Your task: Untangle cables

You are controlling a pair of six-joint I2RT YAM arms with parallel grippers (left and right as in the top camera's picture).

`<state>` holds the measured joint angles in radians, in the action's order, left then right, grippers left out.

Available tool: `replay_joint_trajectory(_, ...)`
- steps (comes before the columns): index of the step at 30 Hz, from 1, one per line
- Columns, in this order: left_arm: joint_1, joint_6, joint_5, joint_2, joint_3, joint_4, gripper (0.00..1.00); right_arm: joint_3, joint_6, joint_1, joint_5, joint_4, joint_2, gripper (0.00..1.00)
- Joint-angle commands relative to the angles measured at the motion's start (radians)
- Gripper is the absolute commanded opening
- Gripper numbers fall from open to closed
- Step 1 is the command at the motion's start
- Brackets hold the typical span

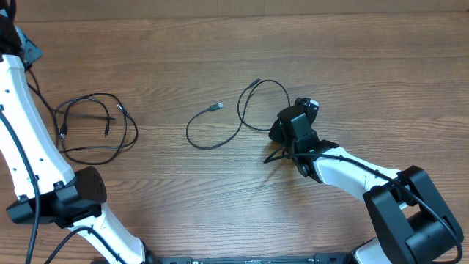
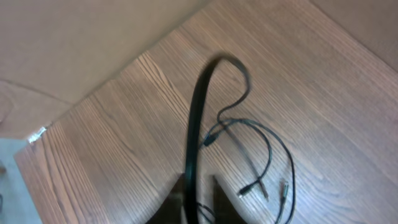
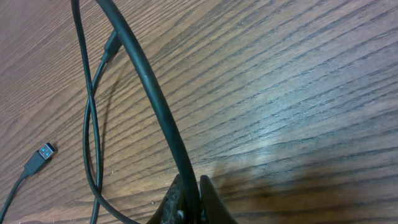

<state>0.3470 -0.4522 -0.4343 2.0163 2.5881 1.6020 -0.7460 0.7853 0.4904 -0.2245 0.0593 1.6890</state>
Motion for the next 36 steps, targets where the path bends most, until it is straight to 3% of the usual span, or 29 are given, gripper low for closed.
replay_joint_trajectory(1, 0.001, -0.023, 0.033, 0.023, 0.005, 0.003, 0.5, -0.007, 0.003, -0.008, -0.002, 0.001, 0.007, 0.04)
replay_joint_trajectory(3, 0.001, -0.023, 0.059, 0.024, 0.005, -0.001, 0.8, -0.007, 0.003, -0.008, -0.002, 0.001, 0.007, 0.04)
replay_joint_trajectory(4, 0.001, -0.023, 0.065, 0.024, 0.005, -0.003, 0.91, -0.007, 0.003, -0.007, -0.002, 0.001, 0.007, 0.04)
replay_joint_trajectory(5, 0.001, -0.023, 0.069, 0.024, 0.005, -0.004, 0.96, -0.007, 0.003, -0.008, -0.002, 0.001, 0.007, 0.04)
replay_joint_trajectory(13, -0.001, -0.023, 0.164, 0.024, 0.005, -0.013, 0.96, -0.007, 0.003, -0.008, 0.001, 0.002, 0.007, 0.04)
replay_joint_trajectory(22, -0.044, 0.042, 0.285, 0.024, 0.005, -0.037, 0.9, -0.007, 0.003, -0.007, 0.036, 0.009, 0.007, 0.04)
replay_joint_trajectory(29, -0.166, 0.216, 0.546, 0.024, 0.005, -0.061, 0.85, -0.007, -0.055, -0.007, 0.246, 0.078, 0.007, 0.04)
replay_joint_trajectory(36, -0.304, 0.308, 0.68, 0.024, 0.005, -0.063, 0.9, -0.007, -0.233, -0.007, 0.634, 0.226, 0.005, 0.04)
